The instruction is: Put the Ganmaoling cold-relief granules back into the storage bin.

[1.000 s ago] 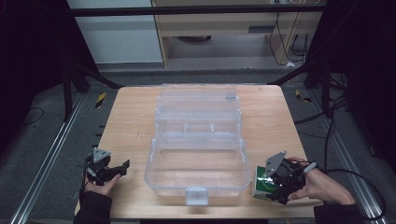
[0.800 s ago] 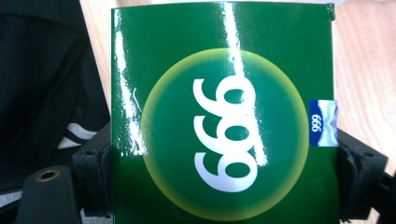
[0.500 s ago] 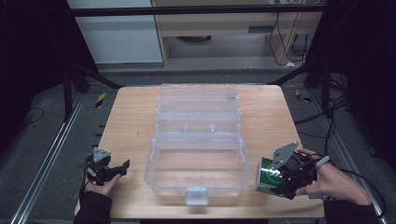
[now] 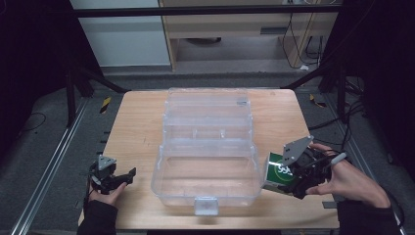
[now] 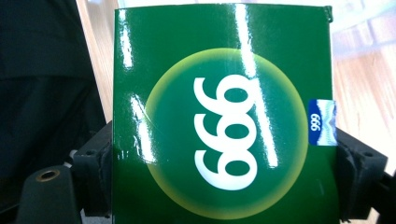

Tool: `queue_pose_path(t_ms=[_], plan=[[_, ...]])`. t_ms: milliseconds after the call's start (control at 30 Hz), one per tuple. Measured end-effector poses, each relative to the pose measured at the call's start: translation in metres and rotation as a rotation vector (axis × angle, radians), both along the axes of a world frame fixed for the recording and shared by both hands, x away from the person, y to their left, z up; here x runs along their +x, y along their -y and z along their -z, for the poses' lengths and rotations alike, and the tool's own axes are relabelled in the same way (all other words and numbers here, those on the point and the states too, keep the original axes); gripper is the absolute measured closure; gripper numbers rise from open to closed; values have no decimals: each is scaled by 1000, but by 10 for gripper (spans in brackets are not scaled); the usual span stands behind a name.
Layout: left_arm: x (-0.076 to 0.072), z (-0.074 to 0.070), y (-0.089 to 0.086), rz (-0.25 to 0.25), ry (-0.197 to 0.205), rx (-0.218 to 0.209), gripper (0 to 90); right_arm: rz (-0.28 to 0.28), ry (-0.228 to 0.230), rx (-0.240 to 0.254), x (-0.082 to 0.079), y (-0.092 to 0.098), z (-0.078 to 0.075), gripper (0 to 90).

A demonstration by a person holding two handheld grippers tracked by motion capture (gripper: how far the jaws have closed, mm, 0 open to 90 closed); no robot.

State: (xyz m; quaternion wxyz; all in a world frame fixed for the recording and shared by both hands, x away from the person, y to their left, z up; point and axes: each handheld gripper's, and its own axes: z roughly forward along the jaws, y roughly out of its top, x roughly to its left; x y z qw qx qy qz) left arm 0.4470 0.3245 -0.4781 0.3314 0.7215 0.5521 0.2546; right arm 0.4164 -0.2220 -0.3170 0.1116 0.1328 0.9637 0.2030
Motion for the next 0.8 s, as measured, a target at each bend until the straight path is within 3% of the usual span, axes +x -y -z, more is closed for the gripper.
queue_pose_path(t_ms=[300,467,600,800], plan=[[0,0,0,1,-1,-3,191,-52,28,27,10,-30,-9,161],[1,0,0,1,-1,-3,191,-70,48,47,18,-46,-6,160],[1,0,-1,1,0,-5,191,-78,39,69,22,-59,-3,160],[1,0,-1,2,1,-4,191,-99,40,60,27,-74,7,160]])
